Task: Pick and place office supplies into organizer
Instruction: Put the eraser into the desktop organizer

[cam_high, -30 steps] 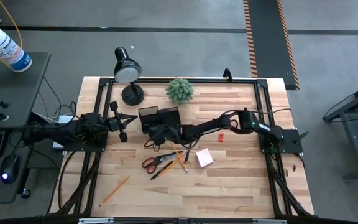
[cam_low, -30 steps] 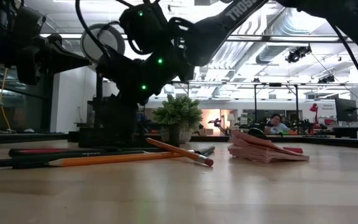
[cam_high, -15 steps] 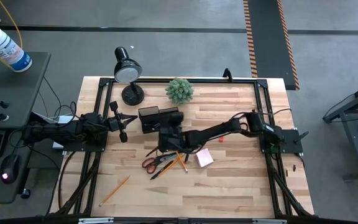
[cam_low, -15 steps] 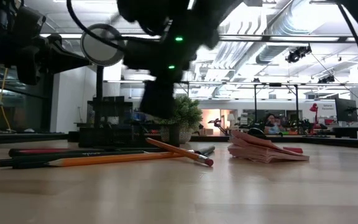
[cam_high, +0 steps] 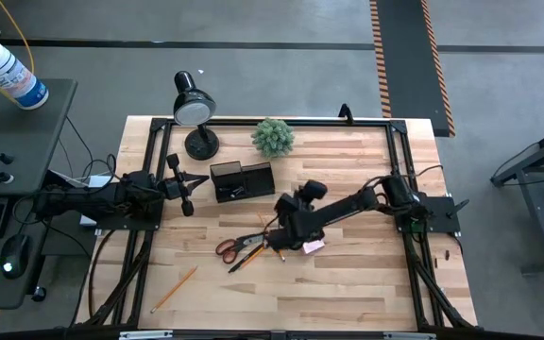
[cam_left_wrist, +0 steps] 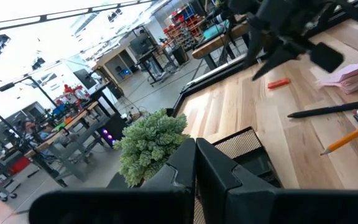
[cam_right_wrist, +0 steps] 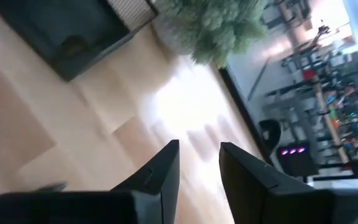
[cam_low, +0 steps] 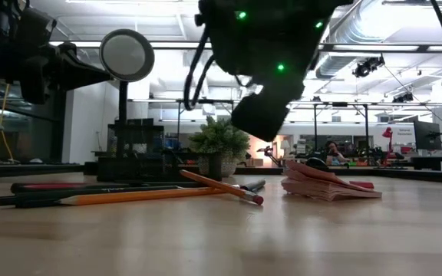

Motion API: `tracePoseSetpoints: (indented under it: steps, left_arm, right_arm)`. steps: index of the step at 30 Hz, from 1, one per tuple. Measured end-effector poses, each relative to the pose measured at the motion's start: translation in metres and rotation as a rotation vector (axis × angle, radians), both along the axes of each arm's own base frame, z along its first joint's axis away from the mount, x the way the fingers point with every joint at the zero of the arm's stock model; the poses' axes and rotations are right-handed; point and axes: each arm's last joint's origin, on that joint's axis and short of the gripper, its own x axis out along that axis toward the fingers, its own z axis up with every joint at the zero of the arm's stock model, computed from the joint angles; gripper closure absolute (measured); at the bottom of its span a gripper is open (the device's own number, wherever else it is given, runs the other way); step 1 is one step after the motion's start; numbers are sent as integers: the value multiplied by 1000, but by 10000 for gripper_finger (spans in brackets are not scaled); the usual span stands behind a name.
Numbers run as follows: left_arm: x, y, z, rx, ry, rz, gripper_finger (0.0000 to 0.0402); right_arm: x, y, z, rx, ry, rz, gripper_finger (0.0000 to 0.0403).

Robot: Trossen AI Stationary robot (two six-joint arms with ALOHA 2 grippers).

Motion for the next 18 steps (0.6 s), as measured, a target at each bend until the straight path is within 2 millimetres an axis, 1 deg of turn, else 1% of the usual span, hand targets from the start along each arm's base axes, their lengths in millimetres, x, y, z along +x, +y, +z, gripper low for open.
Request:
tracePoseSetpoints:
  steps: [5,11,14,16,18]
  left_arm:
    - [0,0,0,-22,-11,0,401]
    - [0,-1,0,-28,-10,-31,401]
    - [0,-1,0,-33,-11,-40,401]
    - [0,-1,0,-36,-11,-41,401]
    - [0,-1,0,-40,-13,-42,401]
  right_arm:
    - [-5,8,0,30,6,-15,308]
    - [-22,3,6,10,116,-63,311]
    - [-39,-5,12,20,112,-87,312]
    - [-56,-15,18,36,90,-113,314]
    - [-76,-24,27,78,29,-151,318]
